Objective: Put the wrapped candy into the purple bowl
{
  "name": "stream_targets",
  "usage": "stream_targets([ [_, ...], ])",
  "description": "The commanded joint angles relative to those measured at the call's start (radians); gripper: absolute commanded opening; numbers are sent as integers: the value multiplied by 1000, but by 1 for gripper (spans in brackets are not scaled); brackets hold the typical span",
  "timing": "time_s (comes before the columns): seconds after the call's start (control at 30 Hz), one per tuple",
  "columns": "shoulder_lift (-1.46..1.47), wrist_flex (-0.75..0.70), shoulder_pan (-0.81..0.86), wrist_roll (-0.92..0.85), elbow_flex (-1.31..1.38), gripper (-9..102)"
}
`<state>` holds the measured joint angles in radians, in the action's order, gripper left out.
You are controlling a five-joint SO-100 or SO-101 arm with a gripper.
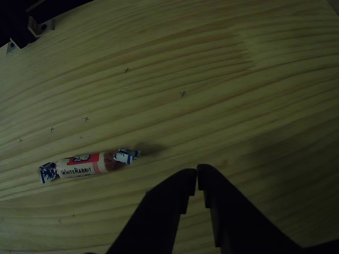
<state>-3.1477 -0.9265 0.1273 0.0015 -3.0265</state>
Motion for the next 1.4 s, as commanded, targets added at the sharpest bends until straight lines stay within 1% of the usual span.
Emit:
stream_targets([
  [0.0,-8,18,3,-2,20,-2],
  [0.17,-8,18,-2,-5,20,-2],
  [0.27,-8,18,-78,-87,20,-2],
  [0.33,-8,18,-86,-95,20,-2],
  [0.5,-8,20,12,6,20,-2],
  [0.77,-8,23,109,103,20,-2],
  [0.8,-8,25,120,107,20,0],
  [0.83,-8,25,115,101,20,9],
  [0.87,-8,25,104,86,20,13],
  [0.9,-8,25,91,75,18,9],
  [0.93,-8,25,87,74,18,-2],
  [1.03,-8,25,98,87,18,-2],
  [1.17,-8,26,71,69,18,-2],
  [1.23,-8,26,106,95,18,-2],
  [1.37,14,21,153,26,29,-2],
])
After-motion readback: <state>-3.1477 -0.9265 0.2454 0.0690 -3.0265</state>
